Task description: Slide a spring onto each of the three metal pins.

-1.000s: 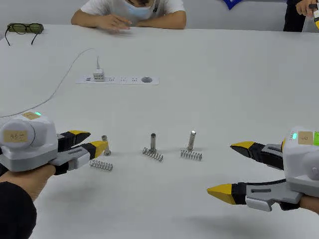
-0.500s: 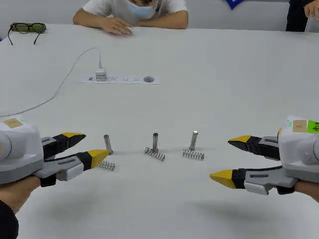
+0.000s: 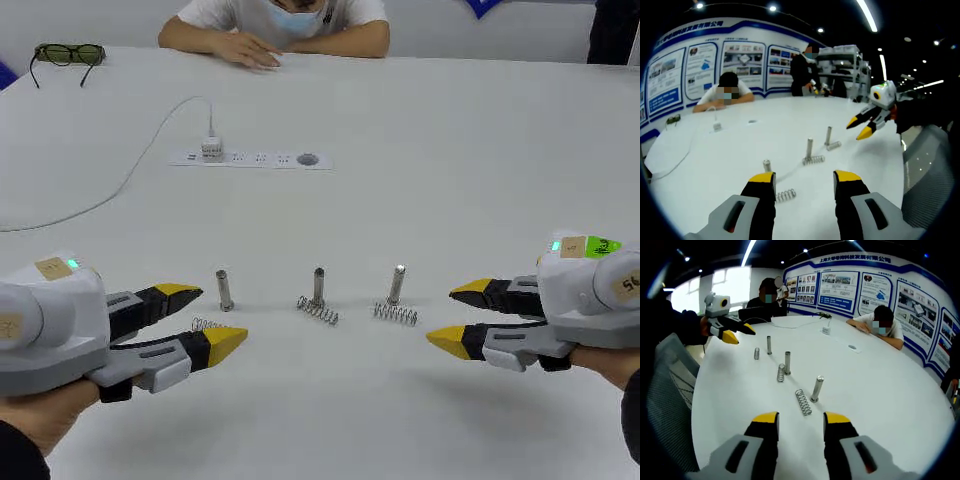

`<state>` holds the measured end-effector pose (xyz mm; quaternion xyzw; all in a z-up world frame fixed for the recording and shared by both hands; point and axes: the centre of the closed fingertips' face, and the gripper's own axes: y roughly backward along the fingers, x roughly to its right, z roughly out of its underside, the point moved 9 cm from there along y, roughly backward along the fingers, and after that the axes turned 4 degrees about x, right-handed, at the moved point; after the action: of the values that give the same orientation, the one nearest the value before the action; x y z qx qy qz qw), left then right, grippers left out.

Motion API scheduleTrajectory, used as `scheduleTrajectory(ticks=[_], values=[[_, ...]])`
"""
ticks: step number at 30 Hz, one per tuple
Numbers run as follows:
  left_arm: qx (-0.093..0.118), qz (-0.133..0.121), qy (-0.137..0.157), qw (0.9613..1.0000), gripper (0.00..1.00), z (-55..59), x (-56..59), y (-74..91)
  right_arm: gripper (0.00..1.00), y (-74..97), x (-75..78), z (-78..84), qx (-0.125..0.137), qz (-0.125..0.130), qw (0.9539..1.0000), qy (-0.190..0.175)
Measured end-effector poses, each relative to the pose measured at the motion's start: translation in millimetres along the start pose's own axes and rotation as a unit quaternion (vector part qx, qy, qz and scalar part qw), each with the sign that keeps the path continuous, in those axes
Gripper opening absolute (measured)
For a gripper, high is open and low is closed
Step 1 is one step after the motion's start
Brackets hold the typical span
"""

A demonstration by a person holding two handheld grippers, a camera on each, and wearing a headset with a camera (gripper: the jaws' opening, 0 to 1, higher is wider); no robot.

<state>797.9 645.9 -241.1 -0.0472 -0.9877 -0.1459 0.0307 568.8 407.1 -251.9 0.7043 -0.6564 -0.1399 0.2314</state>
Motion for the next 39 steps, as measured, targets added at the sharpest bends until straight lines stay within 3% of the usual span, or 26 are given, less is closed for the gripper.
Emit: scheduleTrajectory(ticks=[10, 20, 39], values=[[-0.013, 0.031, -0.005, 0.9994, 0.43, 1.3, 14.0, -10.3, 0.28, -24.6, 9.7, 5.2, -0.012, -0.024, 0.9996, 0.002], [-0.024, 0.046, -0.007, 0.9986, 0.39, 4.4, 19.3, -17.3, 0.22, -39.9, 15.6, 12.5, -0.019, -0.036, 0.9992, 0.003], [-0.037, 0.056, -0.005, 0.9977, 0.34, 9.8, 27.0, -22.2, 0.12, -48.3, 13.0, 17.9, -0.023, -0.054, 0.9982, 0.017]])
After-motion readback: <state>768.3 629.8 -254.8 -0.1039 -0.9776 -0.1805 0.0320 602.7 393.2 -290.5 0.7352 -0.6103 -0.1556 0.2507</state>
